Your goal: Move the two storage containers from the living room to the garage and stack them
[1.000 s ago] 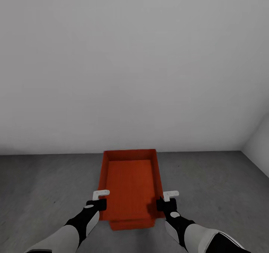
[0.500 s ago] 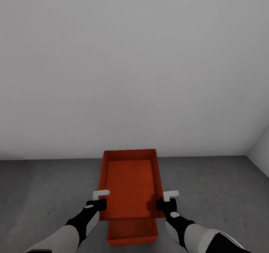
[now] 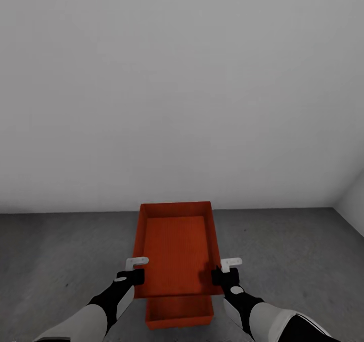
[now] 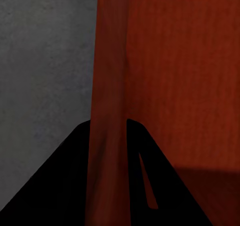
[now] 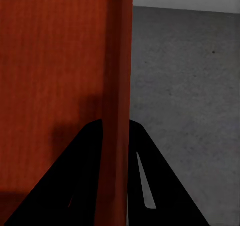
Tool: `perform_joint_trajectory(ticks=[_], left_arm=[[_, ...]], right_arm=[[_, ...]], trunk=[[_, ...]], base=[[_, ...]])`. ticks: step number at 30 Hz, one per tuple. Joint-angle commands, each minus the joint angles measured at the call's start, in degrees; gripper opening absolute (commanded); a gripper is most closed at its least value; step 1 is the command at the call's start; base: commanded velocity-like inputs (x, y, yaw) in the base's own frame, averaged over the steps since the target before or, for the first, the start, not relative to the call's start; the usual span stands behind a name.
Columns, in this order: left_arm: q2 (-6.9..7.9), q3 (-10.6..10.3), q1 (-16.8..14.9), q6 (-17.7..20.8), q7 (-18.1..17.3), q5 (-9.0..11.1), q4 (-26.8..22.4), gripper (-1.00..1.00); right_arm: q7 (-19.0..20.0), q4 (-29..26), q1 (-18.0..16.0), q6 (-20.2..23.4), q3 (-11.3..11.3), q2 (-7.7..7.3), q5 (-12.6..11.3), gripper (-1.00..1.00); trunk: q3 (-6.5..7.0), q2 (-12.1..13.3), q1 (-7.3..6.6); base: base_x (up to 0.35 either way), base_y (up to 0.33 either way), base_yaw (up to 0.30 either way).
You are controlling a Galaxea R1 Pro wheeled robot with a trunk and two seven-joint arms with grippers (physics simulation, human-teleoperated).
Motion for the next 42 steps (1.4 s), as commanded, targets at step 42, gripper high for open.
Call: perform_joint_trajectory(ticks=[42], left_arm=[[1.96, 1.6, 0.0, -0.1, 0.4, -0.3, -0.5, -1.00]], right_arm=[[-0.1, 0.1, 0.0, -0.1, -2.1, -0.03, -0.1, -1.00]], trunk=[[-3.86, 0.0, 0.00]], base=[[0.000, 0.000, 0.000]])
